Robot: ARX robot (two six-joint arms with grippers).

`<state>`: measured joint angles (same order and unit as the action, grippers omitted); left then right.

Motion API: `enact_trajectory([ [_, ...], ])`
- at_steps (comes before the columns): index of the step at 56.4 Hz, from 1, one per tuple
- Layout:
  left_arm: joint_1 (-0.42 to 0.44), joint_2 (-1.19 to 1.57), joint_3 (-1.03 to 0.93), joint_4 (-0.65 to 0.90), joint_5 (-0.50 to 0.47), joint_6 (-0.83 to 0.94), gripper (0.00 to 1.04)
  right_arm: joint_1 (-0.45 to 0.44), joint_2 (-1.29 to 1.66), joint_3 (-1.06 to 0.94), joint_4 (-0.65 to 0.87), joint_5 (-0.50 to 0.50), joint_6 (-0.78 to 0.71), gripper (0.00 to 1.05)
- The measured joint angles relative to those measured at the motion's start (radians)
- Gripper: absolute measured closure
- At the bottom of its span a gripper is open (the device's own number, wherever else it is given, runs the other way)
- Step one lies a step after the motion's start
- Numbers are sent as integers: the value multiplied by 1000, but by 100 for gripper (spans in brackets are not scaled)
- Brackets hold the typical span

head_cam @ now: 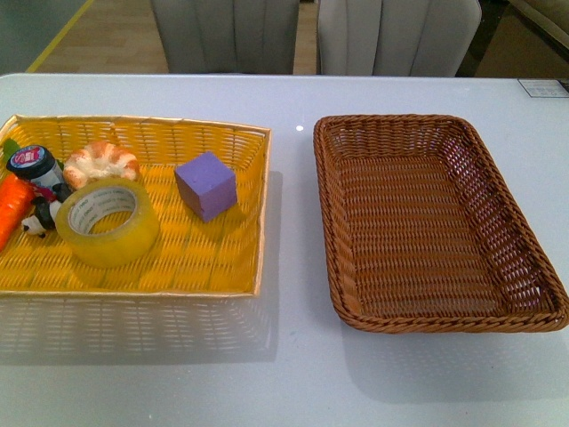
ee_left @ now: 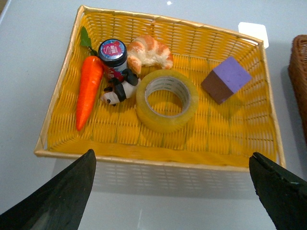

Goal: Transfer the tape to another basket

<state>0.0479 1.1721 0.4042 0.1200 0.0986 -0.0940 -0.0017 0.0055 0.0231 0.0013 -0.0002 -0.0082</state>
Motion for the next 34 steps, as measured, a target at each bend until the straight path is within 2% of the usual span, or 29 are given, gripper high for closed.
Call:
enact_trajectory([
  [5,5,225,59,125,-19,-1,9,0,0,0,0,0,0,9],
  [13,8,491,148,188,-35,-24,9,0,0,0,0,0,0,9],
  [34,5,834,360,226,-69,-84,9,0,0,0,0,0,1,9],
])
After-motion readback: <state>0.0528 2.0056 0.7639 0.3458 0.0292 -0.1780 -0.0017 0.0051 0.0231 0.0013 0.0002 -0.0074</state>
